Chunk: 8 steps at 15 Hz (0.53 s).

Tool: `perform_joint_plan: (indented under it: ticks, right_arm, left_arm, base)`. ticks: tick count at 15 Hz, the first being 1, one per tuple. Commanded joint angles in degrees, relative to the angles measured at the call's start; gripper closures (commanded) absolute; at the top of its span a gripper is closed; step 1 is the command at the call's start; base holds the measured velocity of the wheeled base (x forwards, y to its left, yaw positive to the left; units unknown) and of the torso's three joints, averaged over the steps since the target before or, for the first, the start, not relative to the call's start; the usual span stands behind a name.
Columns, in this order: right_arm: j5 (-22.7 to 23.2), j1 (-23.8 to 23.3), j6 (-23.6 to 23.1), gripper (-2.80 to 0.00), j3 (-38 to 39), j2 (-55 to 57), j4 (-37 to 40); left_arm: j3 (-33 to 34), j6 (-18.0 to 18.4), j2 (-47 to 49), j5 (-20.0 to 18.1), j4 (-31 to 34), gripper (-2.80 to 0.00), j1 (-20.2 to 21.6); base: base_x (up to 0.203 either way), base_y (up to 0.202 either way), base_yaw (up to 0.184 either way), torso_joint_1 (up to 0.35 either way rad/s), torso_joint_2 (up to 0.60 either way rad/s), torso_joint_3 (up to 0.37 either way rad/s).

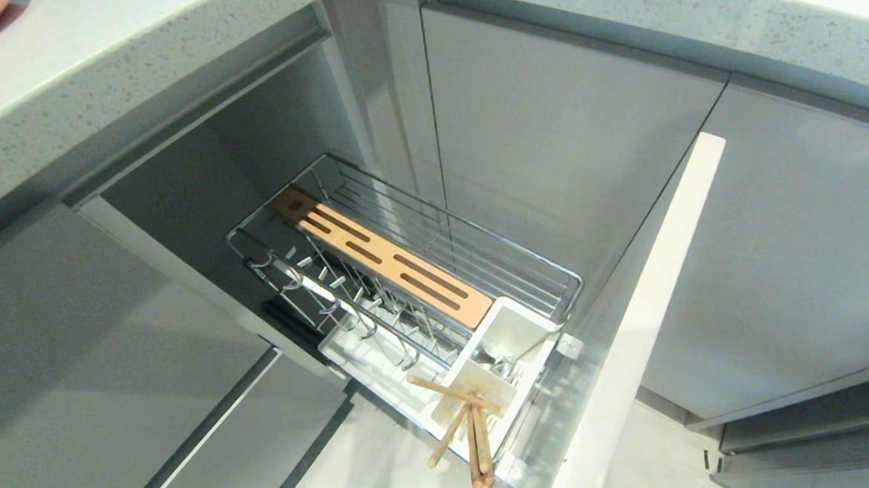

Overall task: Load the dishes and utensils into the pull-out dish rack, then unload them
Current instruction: Take the fork out of the cupboard

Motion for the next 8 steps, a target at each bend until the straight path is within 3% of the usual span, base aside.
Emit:
perform_joint_plan:
  ticks: [1, 8]
  right_arm:
    - [0.01, 0.02, 0.01, 0.00, 0.09, 0.00, -0.01]
    - [0.01, 0.02, 0.01, 0.00, 0.09, 0.00, -0.01]
  left_arm:
    - [0.08, -0.35, 0.24, -0.11, 0.24, 0.00, -0.03]
    - [0.17, -0.35, 0.33, -0.11, 0.85, 0.00, -0.03]
  base:
    - [0.000, 0.000, 0.000, 0.000, 0.00, 0.000]
    - [0.000, 0.000, 0.000, 0.000, 0.00, 0.000]
